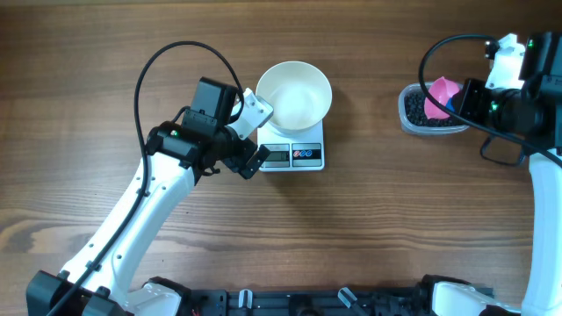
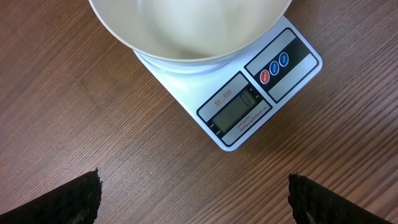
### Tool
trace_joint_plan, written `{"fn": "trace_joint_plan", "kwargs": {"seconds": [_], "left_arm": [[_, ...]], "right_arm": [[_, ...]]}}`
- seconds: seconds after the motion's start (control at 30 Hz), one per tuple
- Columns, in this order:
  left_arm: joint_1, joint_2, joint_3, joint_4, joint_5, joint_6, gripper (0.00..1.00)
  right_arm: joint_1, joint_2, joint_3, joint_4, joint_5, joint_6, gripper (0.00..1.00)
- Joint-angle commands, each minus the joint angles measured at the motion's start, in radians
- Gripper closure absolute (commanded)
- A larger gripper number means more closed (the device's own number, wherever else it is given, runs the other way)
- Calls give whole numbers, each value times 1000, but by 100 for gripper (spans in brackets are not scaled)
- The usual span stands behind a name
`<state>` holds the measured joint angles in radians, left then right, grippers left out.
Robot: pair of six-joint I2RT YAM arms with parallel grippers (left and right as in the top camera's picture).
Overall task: Scoop item into bowl and weigh 150g on scale
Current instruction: 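Dip the pink scoop into the black beans with the right gripper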
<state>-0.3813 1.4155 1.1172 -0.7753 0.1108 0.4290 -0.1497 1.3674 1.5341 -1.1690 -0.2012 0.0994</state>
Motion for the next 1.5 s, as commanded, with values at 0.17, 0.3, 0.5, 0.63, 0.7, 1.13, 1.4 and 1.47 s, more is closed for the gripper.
{"fn": "trace_joint_plan", "kwargs": {"seconds": [0.17,0.3,0.5,0.63,0.7,1.13,1.4,1.47], "left_arm": [[4,-8,-3,8,16,99,0],[4,-8,-4,7,16,114,0],[4,-8,-4,7,16,114,0],[4,-8,-4,7,16,114,0],[4,-8,-3,7,16,114,0],[4,-8,-4,7,16,114,0],[4,-8,-4,7,16,114,0],[4,-8,-3,7,16,114,0]], "right_arm": [[-3,3,15,2,-2,-21,96],[-3,3,15,1,-2,-21,96],[-3,4,15,2,3,-21,96],[-3,32,17,5,62,-31,96],[-3,71,29,3,79,-67,96],[-3,430,81,146,346,-194,96],[-3,520,74,142,341,-181,96],[-3,528,74,135,285,-178,96]]}}
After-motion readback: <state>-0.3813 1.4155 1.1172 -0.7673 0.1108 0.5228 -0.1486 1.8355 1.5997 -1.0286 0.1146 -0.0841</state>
